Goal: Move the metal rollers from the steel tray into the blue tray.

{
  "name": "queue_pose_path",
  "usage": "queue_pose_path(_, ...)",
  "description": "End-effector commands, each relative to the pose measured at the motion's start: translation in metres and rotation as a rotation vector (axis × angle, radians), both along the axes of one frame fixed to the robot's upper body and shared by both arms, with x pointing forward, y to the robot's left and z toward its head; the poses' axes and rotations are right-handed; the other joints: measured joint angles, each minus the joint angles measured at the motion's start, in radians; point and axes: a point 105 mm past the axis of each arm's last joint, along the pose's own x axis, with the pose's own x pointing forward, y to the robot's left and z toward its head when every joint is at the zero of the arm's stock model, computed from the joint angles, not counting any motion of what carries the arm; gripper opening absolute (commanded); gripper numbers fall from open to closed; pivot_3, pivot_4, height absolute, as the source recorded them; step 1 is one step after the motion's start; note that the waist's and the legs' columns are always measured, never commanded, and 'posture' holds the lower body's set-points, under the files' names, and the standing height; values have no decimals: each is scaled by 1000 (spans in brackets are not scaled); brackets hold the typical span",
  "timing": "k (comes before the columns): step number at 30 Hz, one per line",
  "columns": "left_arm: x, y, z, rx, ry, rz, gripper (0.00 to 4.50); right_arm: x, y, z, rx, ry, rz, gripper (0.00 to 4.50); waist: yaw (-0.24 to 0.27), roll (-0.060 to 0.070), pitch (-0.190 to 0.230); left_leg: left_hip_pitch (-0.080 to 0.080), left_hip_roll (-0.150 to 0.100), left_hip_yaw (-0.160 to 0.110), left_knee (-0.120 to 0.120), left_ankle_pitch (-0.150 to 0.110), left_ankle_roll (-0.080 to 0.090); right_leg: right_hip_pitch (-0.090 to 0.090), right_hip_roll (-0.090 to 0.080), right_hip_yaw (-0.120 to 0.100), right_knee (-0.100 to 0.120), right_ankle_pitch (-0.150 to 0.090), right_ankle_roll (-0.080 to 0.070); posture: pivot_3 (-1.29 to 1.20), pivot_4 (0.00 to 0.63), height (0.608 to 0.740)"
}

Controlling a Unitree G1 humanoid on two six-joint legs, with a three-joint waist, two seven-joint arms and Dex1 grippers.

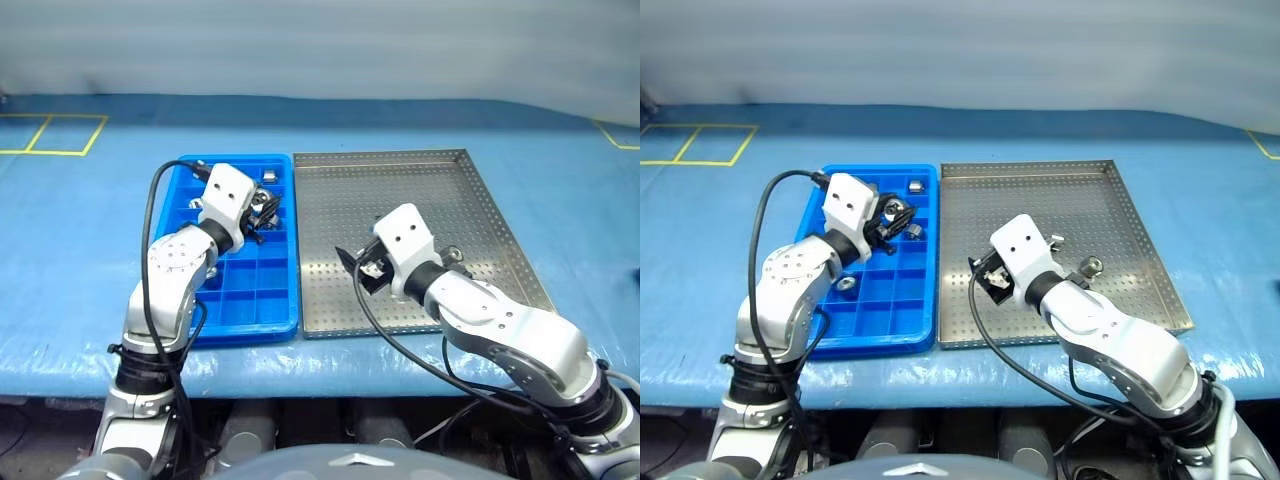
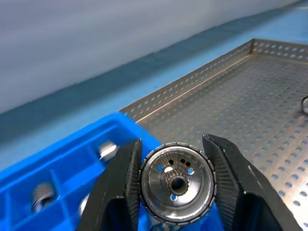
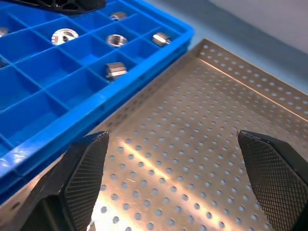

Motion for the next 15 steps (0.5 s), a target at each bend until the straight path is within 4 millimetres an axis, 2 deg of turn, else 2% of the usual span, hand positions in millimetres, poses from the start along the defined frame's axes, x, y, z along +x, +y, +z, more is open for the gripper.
queue_pose_path(1, -13, 17, 16, 7, -70, 83, 1694, 0, 11, 6, 9, -34, 76, 4500, 13, 0, 0, -1, 0, -1, 1, 0, 0, 0, 0, -2, 0, 0, 0, 260, 150, 740)
queue_pose_path(5, -29, 36, 3, 23, -22, 168, 1694, -2, 28, -1, 12, -11, 183, 4500, 35, -1, -1, -2, 0, -3, 2, 0, 0, 1, -1, -4, -1, 1, 0, 316, 150, 740)
queue_pose_path(15, -54, 53, -15, 53, 72, 265, 1694, -4, 54, -6, 26, 4, 337, 4500, 84, -1, -1, -3, 1, -6, 2, 1, -1, 0, -1, -9, -1, 0, -1, 402, 150, 740)
